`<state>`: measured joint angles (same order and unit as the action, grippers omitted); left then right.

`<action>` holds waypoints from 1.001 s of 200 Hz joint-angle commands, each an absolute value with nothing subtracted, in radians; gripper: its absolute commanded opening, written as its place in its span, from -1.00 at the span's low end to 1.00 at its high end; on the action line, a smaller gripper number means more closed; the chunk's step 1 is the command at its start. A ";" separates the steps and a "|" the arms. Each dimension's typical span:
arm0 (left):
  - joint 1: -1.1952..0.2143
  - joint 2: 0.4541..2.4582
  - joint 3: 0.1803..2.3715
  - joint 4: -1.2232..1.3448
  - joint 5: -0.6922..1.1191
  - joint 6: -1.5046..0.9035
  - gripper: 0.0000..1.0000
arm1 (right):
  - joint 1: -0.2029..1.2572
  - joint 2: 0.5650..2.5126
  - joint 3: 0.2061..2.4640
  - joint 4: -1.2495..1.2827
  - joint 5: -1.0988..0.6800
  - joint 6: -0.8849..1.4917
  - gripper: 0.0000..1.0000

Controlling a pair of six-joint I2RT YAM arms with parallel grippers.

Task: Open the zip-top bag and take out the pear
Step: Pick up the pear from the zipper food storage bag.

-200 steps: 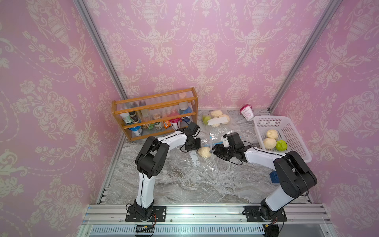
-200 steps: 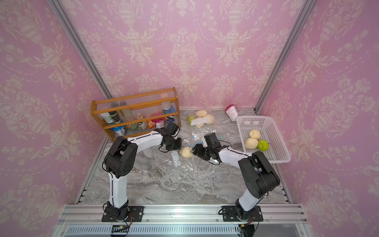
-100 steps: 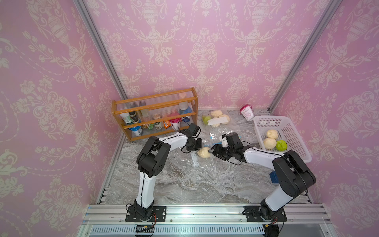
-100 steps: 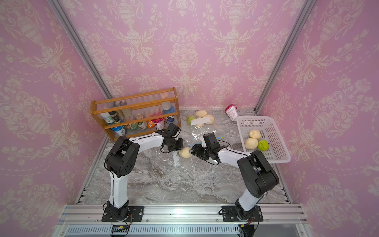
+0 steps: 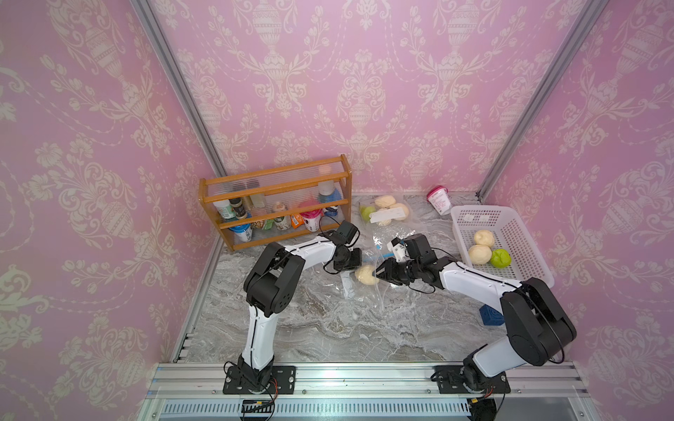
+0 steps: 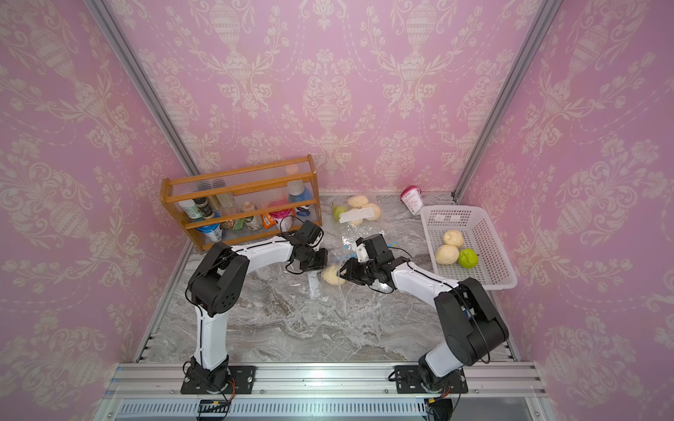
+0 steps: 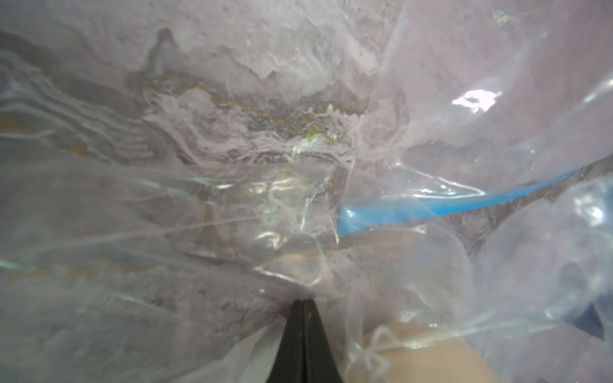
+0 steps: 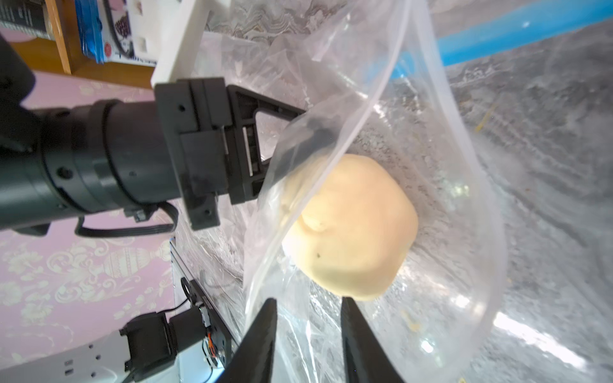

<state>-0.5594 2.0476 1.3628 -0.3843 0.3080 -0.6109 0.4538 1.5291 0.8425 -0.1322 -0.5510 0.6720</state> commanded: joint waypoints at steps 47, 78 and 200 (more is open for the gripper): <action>-0.563 2.008 1.327 -0.419 0.310 -0.591 -0.93 | 0.470 1.546 0.846 -0.276 -0.643 0.581 -0.91; -0.563 2.002 1.325 -0.401 0.342 -0.585 -0.93 | 0.484 1.601 0.818 -0.121 -0.640 0.718 -0.98; -0.592 1.930 1.278 -0.426 0.486 -0.439 -0.96 | 0.479 1.611 0.926 -0.127 -0.263 0.800 -0.42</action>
<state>-0.5766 1.9709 1.2991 -0.4007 0.4129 -0.5018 0.4805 1.6463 0.9085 -0.1207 -0.3519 0.7994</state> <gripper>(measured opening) 0.039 0.213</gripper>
